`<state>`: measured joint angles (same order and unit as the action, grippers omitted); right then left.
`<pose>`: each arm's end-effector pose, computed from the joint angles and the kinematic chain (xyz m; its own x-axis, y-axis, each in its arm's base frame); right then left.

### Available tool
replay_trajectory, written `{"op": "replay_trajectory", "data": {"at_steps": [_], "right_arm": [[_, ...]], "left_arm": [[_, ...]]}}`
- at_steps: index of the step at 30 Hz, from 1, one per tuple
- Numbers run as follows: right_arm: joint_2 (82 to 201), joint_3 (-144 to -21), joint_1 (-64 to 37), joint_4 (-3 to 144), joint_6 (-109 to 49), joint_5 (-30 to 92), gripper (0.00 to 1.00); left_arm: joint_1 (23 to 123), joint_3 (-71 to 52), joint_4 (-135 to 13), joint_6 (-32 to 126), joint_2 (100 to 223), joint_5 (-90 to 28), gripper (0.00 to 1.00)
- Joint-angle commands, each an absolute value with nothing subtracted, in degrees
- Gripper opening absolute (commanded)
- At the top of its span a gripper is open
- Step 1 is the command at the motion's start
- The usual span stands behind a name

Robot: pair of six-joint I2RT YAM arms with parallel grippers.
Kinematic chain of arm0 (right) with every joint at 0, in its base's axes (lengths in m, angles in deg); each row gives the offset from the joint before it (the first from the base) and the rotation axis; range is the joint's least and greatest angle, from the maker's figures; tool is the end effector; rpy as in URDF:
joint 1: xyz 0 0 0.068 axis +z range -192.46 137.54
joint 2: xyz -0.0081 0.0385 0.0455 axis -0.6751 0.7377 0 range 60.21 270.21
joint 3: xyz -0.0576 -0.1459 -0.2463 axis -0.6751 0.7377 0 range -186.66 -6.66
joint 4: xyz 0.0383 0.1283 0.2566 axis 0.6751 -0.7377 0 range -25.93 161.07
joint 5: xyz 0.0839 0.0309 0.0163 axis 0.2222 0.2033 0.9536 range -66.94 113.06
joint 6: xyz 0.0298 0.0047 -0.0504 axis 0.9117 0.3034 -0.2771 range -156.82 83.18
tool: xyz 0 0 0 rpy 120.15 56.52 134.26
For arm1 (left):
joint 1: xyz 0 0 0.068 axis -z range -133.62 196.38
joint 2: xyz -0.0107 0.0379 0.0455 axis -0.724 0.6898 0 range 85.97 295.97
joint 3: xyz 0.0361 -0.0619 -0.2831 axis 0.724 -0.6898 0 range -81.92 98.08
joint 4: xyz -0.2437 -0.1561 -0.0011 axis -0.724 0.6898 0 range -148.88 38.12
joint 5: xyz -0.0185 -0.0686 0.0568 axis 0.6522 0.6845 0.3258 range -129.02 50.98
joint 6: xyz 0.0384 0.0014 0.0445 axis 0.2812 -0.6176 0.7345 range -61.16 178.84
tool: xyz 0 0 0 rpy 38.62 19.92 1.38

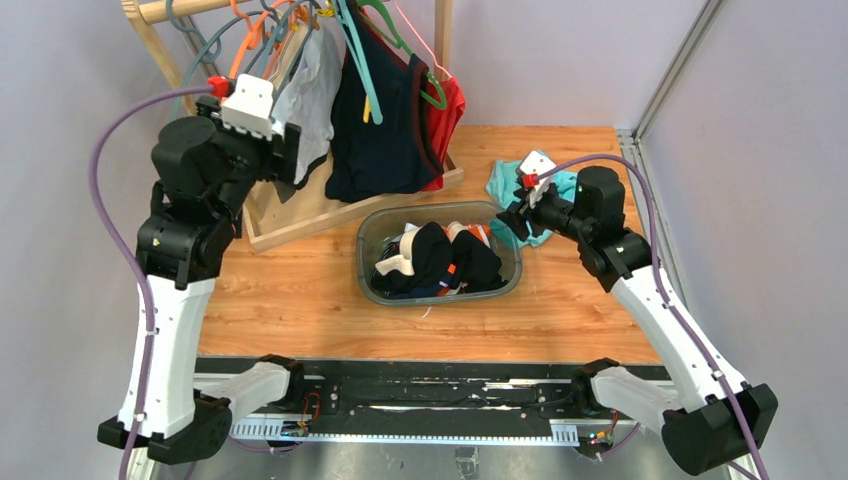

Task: Remove the underwear clipped to the hanger
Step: Pick up the hanger from the clothesline.

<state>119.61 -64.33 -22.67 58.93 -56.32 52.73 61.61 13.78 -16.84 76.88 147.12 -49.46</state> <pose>0.2371 0.1078 0.3829 0.0365 -0.2952 -0.9547 -0.7790 0.5901 -0.2122 0.1855 -0.0426 0.5522 -0.0931 0.3410 -0.9354 0.1196 0.9365 0.3295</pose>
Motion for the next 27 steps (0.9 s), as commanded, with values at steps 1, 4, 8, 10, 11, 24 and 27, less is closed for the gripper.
{"op": "replay_trajectory", "data": {"at_steps": [1,4,8,10,11,24,27], "right_arm": [[117.7,-64.7,-23.6,61.0,-54.9,42.8,0.55],[117.1,-64.8,-24.2,61.1,-54.8,41.8,0.54],[116.7,-64.7,-25.8,61.0,-53.9,42.9,0.55],[116.3,-64.4,-26.5,61.3,-53.6,44.2,0.55],[116.1,-64.3,-26.8,61.4,-53.5,44.7,0.55],[116.1,-63.3,-27.7,62.1,-52.5,49.3,0.56],[116.2,-63.2,-27.6,62.2,-52.2,50.0,0.56]], "left_arm": [[56.2,18.0,-19.4,74.4,149.5,-48.7,0.90],[52.2,19.4,-20.5,73.6,151.1,-46.9,0.92],[46.4,21.8,-20.9,71.6,154.2,-42.5,0.92],[43.9,23.3,-21.1,70.5,155.9,-40.1,0.90],[42.7,24.1,-21.2,70.0,156.7,-39.1,0.89],[35.3,31.5,-20.4,67.1,164.0,-31.2,0.64],[35.3,33.4,-19.4,67.4,166.0,-31.0,0.61]]}}
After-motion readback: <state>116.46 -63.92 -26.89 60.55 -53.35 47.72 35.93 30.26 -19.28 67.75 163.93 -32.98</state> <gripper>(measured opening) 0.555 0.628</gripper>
